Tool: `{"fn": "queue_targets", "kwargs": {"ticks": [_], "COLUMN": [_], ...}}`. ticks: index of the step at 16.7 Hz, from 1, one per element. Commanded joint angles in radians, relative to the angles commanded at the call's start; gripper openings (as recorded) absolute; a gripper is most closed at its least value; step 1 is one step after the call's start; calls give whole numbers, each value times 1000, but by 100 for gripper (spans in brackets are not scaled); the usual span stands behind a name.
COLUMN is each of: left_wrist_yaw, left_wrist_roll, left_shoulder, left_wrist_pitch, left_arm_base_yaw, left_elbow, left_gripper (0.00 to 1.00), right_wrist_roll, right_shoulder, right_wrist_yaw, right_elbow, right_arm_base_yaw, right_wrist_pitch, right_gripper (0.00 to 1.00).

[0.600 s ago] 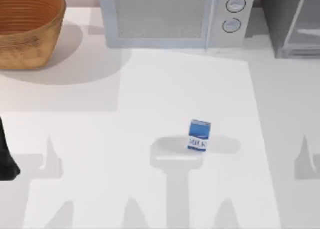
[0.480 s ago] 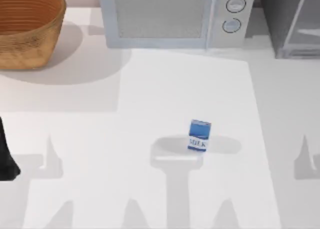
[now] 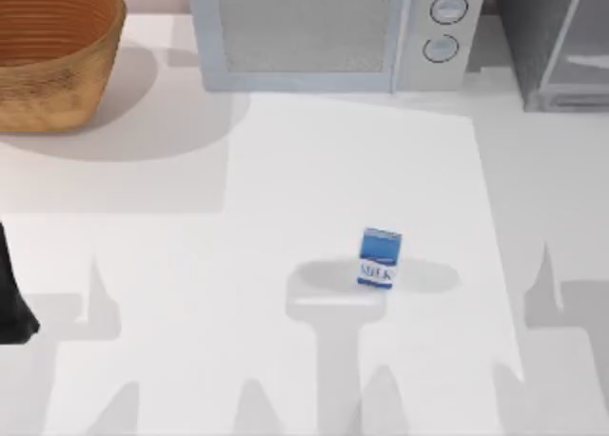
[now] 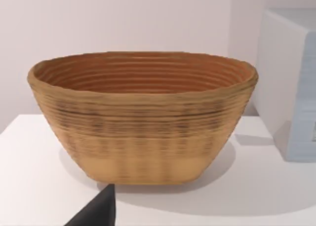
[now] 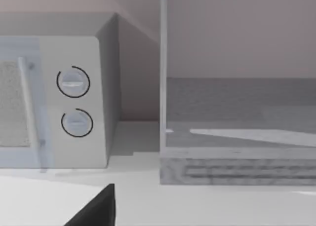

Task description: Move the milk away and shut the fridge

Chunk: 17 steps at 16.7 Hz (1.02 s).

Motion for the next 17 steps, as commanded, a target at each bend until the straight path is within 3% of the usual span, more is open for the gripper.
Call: {"fn": "queue_targets", "kwargs": {"ticks": [5, 9, 12, 17], "left_wrist_yaw": [0, 0, 0, 0], "left_wrist_roll": [0, 0, 0, 0], "left_shoulder": [0, 0, 0, 0], "left_wrist_pitch": [0, 0, 0, 0], "left_arm_base_yaw": [0, 0, 0, 0], "left_elbow": [0, 0, 0, 0], "left_gripper": [100, 100, 100, 100], "right_wrist_roll": [7, 14, 16, 16], "right_shoulder": [269, 423, 469, 467], "right_wrist_yaw": [337, 524, 576, 575], "right_elbow": [6, 9, 11, 8], "right_arm_base_yaw": [336, 521, 572, 569], "right_wrist_pitch": [252, 396, 439, 437], "right_gripper": [100, 100, 100, 100]}}
